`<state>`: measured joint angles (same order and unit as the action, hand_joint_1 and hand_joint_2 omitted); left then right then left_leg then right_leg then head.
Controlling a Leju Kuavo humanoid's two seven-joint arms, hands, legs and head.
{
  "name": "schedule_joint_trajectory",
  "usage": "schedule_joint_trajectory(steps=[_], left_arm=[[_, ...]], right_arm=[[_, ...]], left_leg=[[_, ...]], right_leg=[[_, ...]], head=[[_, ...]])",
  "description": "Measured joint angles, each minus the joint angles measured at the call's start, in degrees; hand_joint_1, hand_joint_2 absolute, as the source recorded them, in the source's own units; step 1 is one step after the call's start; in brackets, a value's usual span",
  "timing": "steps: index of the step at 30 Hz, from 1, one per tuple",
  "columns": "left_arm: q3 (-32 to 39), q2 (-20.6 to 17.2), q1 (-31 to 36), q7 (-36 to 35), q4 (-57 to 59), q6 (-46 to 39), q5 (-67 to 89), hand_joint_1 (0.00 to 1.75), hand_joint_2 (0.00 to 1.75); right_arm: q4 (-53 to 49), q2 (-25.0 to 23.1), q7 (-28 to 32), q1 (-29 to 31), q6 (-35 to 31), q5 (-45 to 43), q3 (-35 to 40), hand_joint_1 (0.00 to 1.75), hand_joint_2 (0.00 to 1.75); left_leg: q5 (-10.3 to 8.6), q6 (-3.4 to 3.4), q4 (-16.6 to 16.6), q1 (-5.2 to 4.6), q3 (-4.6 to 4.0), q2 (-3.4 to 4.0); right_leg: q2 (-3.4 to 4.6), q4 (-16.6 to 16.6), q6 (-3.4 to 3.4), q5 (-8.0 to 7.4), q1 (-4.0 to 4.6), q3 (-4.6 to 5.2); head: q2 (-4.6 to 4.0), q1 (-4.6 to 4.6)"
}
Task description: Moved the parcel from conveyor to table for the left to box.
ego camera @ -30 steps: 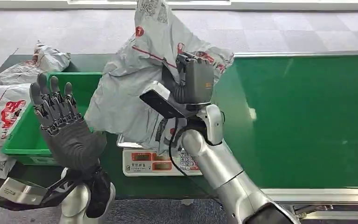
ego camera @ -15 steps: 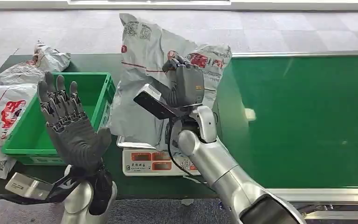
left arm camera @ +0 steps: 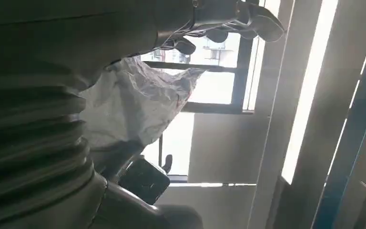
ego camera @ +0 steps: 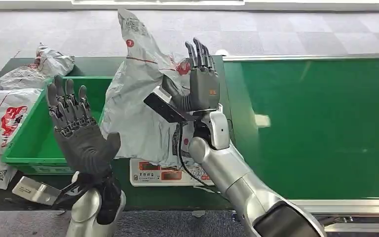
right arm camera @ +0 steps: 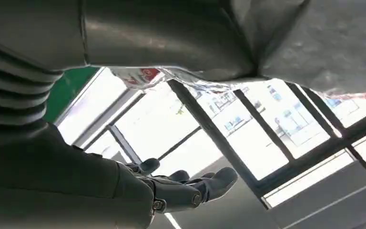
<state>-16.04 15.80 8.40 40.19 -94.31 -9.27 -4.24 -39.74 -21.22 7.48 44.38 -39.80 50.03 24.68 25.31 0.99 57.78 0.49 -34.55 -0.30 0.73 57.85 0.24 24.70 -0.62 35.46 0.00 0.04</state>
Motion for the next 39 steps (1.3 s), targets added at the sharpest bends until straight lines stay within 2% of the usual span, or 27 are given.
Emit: schedule_joint_trajectory(steps=[14, 20, 24, 25, 27, 30, 39], left_arm=[[0.40, 0.57, 1.00, -0.75, 2.47, -1.18, 0.00, 0.00, 1.75], [1.79, 0.92, 1.95, -1.73, 5.36, -4.48, -1.75, 0.00, 1.75], [2.23, 1.09, 2.68, -1.81, 6.93, -4.87, -1.92, 0.00, 1.75], [2.34, 1.11, 2.69, -1.81, 7.04, -4.94, -1.92, 0.00, 1.75], [2.43, 1.11, 2.71, -1.81, 7.32, -5.09, -1.95, 0.00, 1.75], [2.71, 1.11, 2.73, -1.57, 7.74, -5.44, -1.92, 0.00, 1.75], [2.97, 1.11, 2.55, -0.63, 7.89, -7.10, -1.44, 0.00, 1.75]], right_arm=[[1.01, 0.05, 0.04, -0.07, -0.11, 0.77, -1.25, 0.00, 0.00], [-4.57, 0.07, 8.57, -3.19, -0.28, -2.27, -6.85, 0.00, 0.00], [-7.65, 0.09, 9.99, -4.44, -0.33, -3.32, -9.36, 0.00, 0.00], [-8.00, 0.09, 10.71, -4.65, -0.33, -4.44, -9.55, 0.00, 0.00], [-9.69, 0.09, 15.79, -5.47, 0.42, -12.61, -9.60, 0.00, 0.00], [-14.89, 0.13, 22.70, -7.76, 5.04, -24.75, -9.79, 0.00, 0.00], [-25.37, 0.61, 24.13, -11.84, 11.45, -30.44, -10.56, 0.00, 0.00]], left_leg=[[0.00, 0.00, 0.00, 0.00, 0.00, 0.00], [0.00, 0.00, 0.01, 0.00, 0.00, 0.00], [0.00, 0.00, 0.01, 0.00, 0.00, 0.00], [0.00, 0.00, 0.01, 0.00, 0.00, 0.00], [0.00, 0.00, 0.01, 0.00, 0.00, 0.01], [0.00, 0.00, 0.01, 0.00, -0.01, 0.00], [0.01, 0.00, 0.01, 0.00, -0.04, 0.00]], right_leg=[[0.01, 0.00, 0.00, 0.00, 0.00, 0.02], [-0.02, 0.00, 0.00, 0.00, 0.00, 0.01], [-0.01, 0.00, 0.00, 0.00, 0.00, 0.01], [-0.02, 0.00, 0.00, 0.00, 0.00, 0.01], [-0.01, 0.00, 0.00, 0.00, 0.00, 0.02], [-0.01, 0.00, 0.00, 0.00, 0.00, 0.03], [-0.02, 0.00, 0.00, 0.00, 0.00, 0.04]], head=[[0.00, 0.00], [0.00, 0.00], [0.00, 0.00], [0.00, 0.00], [0.00, 0.02], [0.00, 0.00], [0.00, 0.00]])
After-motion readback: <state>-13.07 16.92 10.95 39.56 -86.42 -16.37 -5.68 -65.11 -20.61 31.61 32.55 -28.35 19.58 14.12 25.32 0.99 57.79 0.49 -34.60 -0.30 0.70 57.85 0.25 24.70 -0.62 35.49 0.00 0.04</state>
